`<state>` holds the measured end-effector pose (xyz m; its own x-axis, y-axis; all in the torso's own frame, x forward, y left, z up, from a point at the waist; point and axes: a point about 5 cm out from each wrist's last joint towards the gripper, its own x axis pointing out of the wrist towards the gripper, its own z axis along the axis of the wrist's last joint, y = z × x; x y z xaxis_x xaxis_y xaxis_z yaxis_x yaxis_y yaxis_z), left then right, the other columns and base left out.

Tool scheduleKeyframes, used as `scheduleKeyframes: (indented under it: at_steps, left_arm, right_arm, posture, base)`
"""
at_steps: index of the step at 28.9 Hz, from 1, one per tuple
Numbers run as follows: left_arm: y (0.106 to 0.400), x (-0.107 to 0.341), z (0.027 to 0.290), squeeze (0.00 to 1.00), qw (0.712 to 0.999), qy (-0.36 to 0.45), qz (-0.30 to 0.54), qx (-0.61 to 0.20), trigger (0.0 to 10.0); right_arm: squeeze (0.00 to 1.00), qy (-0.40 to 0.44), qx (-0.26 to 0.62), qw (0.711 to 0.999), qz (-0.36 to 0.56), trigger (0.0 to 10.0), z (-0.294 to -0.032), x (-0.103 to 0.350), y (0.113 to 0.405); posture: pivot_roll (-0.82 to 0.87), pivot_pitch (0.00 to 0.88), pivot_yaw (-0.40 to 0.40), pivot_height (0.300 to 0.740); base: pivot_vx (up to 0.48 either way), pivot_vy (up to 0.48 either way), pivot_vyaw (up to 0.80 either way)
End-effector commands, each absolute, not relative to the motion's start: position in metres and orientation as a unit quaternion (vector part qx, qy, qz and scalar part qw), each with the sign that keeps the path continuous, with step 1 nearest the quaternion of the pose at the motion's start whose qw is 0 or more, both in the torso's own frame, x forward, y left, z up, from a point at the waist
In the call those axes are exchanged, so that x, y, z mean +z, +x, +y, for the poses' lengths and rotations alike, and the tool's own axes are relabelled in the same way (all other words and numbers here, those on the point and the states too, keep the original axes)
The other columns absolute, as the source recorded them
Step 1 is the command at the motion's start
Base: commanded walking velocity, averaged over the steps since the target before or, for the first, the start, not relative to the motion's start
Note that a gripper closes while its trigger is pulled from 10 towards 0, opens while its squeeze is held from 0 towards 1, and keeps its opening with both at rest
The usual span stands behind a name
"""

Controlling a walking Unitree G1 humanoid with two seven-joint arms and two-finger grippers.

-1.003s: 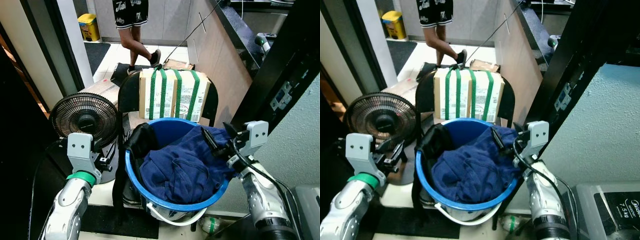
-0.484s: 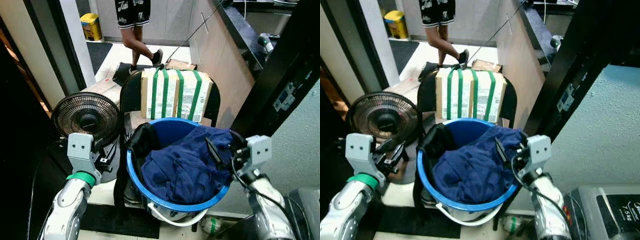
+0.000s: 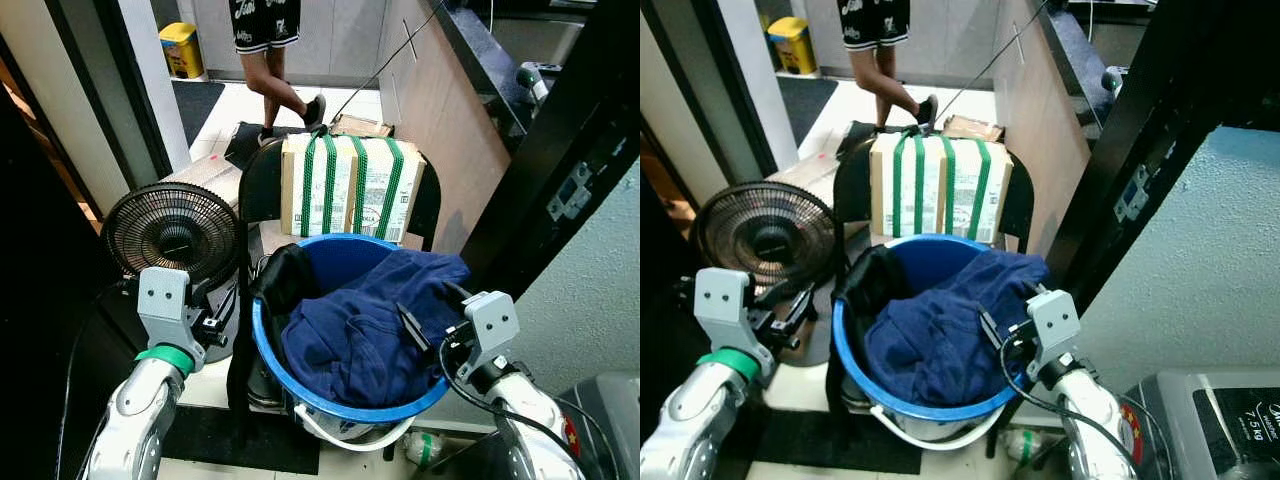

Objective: Clothes washing

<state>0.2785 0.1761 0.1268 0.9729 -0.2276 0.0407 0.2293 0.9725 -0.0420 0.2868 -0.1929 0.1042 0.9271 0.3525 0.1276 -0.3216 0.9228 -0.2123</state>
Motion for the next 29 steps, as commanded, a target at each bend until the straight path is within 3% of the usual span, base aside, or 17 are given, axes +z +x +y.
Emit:
scheduleKeyframes:
  at_steps: [1,7,22,23,24,25,26,29]
  left_arm:
    - [0.275,0.123,0.176,0.0,0.993,-0.027,-0.008,-0.118,10.0]
    - [0.274,0.124,0.176,0.0,0.992,-0.028,-0.009,-0.12,10.0]
    - [0.276,0.125,0.176,0.0,0.992,-0.026,-0.008,-0.124,10.0]
    - [0.275,0.125,0.176,0.0,0.992,-0.026,-0.008,-0.123,10.0]
    - [0.275,0.125,0.176,0.0,0.992,-0.026,-0.008,-0.122,10.0]
    - [0.275,0.126,0.177,0.0,0.992,-0.026,-0.009,-0.122,10.0]
    - [0.275,0.126,0.177,0.0,0.992,-0.025,-0.009,-0.121,10.0]
    - [0.274,0.126,0.178,0.0,0.992,-0.025,-0.009,-0.121,10.0]
  right_arm:
    - [0.0,-0.098,0.153,0.98,-0.079,10.0,-0.197,0.1,0.283]
    - [0.0,-0.075,0.079,0.992,-0.065,10.0,-0.212,0.096,0.282]
    - [0.0,-0.091,0.106,0.99,-0.014,10.0,-0.205,0.075,0.276]
    - [0.0,-0.089,0.108,0.99,-0.014,6.2,-0.204,0.074,0.275]
    - [0.0,-0.084,0.109,0.99,-0.015,3.1,-0.203,0.074,0.274]
    - [0.0,-0.08,0.109,0.991,-0.016,3.1,-0.203,0.073,0.274]
    - [0.0,-0.078,0.108,0.991,-0.017,0.0,-0.203,0.073,0.274]
    - [0.0,-0.076,0.107,0.991,-0.018,0.0,-0.202,0.073,0.274]
  posture:
    - [0.04,0.086,0.042,0.74]
    - [0.04,0.086,0.044,0.74]
    - [0.05,0.091,0.046,0.74]
    - [0.05,0.091,0.046,0.74]
    - [0.05,0.092,0.045,0.74]
    - [0.05,0.092,0.045,0.74]
    - [0.05,0.092,0.045,0.74]
    - [0.05,0.092,0.045,0.74]
  base:
    - [0.0,0.0,0.0]
    - [0.0,0.0,0.0]
    - [0.0,0.0,0.0]
    - [0.0,0.0,0.0]
    - [0.0,0.0,0.0]
    - [0.0,0.0,0.0]
    - [0.0,0.0,0.0]
    - [0.0,0.0,0.0]
